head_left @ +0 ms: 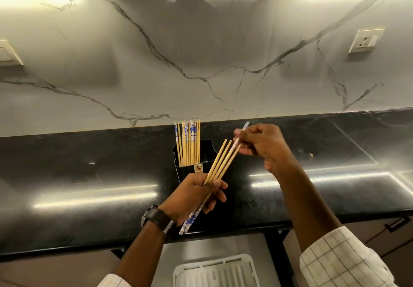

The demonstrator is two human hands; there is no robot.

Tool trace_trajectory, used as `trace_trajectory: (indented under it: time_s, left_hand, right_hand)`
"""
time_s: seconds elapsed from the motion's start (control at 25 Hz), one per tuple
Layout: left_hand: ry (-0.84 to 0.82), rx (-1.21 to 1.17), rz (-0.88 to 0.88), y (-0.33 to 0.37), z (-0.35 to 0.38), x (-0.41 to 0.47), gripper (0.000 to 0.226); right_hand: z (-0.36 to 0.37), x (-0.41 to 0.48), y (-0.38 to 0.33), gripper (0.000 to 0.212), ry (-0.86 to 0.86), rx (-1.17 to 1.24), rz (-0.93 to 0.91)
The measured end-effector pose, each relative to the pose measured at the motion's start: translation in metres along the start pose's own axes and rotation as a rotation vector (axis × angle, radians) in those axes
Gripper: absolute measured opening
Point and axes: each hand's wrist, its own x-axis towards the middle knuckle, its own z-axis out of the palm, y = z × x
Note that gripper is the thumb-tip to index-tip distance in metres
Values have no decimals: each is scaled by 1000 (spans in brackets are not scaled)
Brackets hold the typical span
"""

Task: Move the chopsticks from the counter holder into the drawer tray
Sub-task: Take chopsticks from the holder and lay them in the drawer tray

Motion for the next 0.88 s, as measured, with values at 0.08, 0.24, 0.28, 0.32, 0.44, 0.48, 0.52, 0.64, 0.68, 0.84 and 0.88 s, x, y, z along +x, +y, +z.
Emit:
trace_trajectory:
  time_s: [0.08,0.24,0.28,0.32,0.44,0.48,0.52,0.64,0.68,0.84,0.88]
  left_hand:
    - [75,57,-25,-5,-4,-9,30]
    - [366,-309,18,-8,11,-16,31]
    - [434,-507,56,-5,20,-12,31]
    - [511,-670,91,-2,27,-7,30]
    - [710,-907,137,0,45,1,26]
    - [744,-939,145,-3,48,1,23]
    - [779,-948,147,-6,49,0,21]
    - [915,-897,153,-20,48,-2,16]
    - [967,-863,159,-26,48,-3,14]
    - [1032,-699,148,-60,49,-15,13]
    - [1013,-702,126,-68,48,-21,13]
  right_hand:
    - [-14,-1,-6,21,293,267,-112]
    - [-20,-29,20,26,469,743,-122]
    - [-9,-42,36,23,464,809,-79]
    - [5,-56,53,21,452,847,-24]
    - [47,-102,107,20,364,700,172]
    - [57,-116,122,20,321,619,212]
    - [64,-127,135,19,290,554,247]
    - [77,-142,153,12,257,503,371]
    - [79,-145,157,12,224,497,404]
    - [82,-150,173,14,95,437,492]
    - [75,-148,177,14,77,428,523]
